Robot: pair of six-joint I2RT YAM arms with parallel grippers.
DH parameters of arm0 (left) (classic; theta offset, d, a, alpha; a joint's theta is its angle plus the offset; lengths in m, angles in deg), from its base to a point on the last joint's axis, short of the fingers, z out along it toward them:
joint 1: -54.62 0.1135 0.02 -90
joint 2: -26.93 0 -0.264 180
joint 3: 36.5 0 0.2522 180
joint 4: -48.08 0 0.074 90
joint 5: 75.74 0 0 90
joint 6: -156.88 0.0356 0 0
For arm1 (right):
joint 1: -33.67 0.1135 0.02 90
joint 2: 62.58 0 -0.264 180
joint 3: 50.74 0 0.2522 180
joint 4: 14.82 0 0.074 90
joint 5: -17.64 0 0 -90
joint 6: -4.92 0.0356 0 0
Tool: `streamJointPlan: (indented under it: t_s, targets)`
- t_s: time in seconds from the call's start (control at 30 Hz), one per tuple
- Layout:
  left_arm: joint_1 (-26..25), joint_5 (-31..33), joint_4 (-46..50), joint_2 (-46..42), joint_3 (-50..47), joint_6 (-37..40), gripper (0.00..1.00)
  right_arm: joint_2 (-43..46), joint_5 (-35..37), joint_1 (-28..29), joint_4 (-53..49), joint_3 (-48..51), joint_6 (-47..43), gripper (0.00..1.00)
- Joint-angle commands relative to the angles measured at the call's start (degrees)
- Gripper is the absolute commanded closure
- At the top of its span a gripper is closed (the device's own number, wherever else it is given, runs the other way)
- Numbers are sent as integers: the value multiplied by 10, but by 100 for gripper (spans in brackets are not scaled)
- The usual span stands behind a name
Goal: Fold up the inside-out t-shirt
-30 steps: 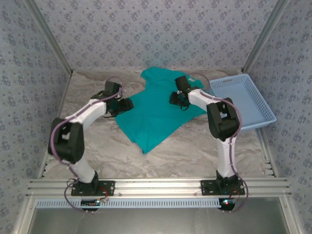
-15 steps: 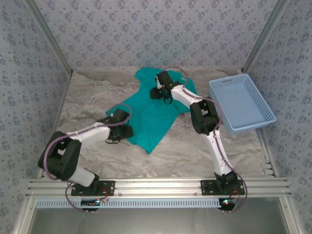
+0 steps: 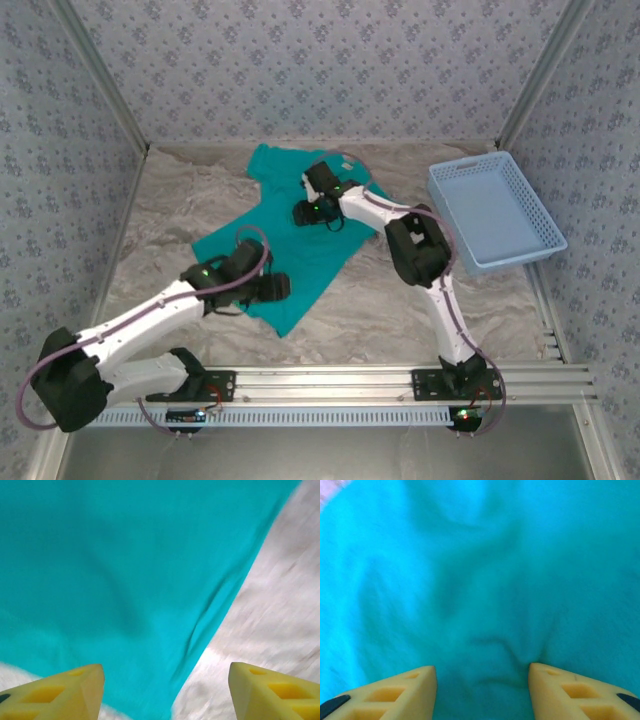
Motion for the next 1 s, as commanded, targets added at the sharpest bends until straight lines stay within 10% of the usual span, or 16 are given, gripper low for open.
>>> streamJointPlan:
  t_s: [0.0,0.43,0.6,0.77,0.97]
  targets:
    - [114,-9,22,18,66,80,32,75,25,-50,-1,91,32,46]
    - [227,46,-82,343,163,140,33,117,12,-160,21,151,95,46]
    - [226,17,-42,317,101,135,33,40,8,-156,1,67,106,48]
    - [218,-153,-48,250,-18,21,33,-44,-5,-151,-30,-42,115,50]
    - [98,-196,-49,223,-67,-46,33,-148,-36,-153,-69,-197,108,52]
